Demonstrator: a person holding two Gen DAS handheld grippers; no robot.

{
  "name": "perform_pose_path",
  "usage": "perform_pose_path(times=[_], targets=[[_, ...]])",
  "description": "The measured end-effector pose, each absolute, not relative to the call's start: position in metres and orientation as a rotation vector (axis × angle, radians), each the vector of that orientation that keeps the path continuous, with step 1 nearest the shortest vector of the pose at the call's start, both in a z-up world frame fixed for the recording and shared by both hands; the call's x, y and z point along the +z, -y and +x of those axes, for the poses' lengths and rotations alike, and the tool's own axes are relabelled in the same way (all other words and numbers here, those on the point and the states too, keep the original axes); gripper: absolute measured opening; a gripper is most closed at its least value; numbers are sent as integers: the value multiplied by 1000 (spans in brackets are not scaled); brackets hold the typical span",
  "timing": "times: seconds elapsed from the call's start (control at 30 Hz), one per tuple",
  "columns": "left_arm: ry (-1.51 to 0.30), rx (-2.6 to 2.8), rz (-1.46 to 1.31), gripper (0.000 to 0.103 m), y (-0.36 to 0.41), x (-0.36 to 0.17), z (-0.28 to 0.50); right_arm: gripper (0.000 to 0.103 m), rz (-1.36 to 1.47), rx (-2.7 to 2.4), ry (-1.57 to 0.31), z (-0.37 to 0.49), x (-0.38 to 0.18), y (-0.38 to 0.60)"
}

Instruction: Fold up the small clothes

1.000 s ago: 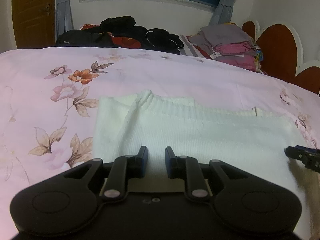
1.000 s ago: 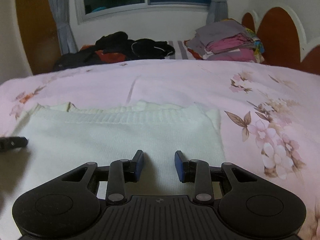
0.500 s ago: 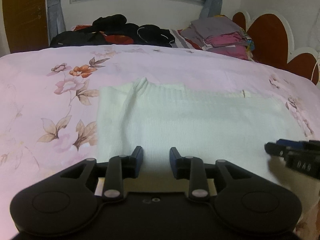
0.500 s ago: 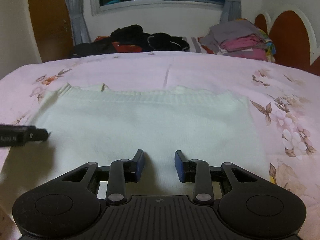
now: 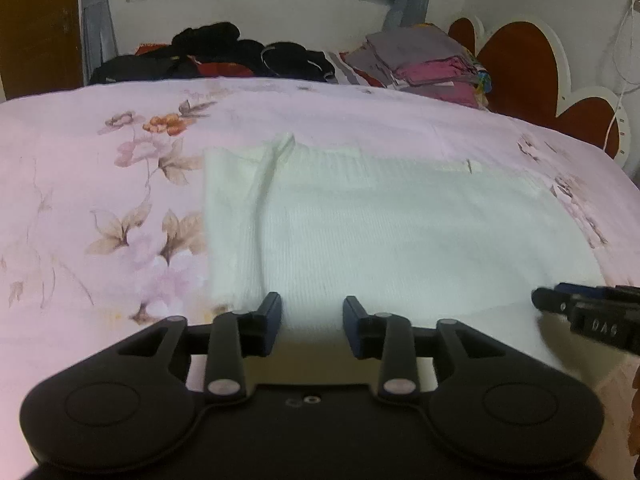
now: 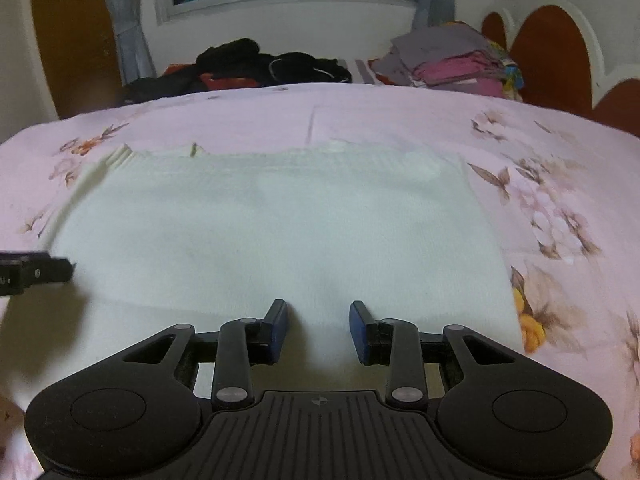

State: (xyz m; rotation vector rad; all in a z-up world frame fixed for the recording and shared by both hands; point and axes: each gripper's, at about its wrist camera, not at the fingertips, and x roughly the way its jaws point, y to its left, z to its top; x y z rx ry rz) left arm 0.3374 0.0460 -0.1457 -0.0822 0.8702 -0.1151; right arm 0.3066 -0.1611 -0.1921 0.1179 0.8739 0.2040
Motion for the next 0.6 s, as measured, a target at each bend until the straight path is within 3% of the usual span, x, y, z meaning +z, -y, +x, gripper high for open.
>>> perform_pose_path(times=[0.33, 0.5, 0.6], targets=[[-917, -150, -109, 50, -45, -140, 296, 34, 80, 225, -888, 276, -186, 141], [-950, -174, -196, 61, -51, -138, 274, 34, 53, 240, -905, 262, -190, 139], [-967, -172, -225, 61, -53, -138, 265, 35, 58, 236, -900, 256, -190, 140]])
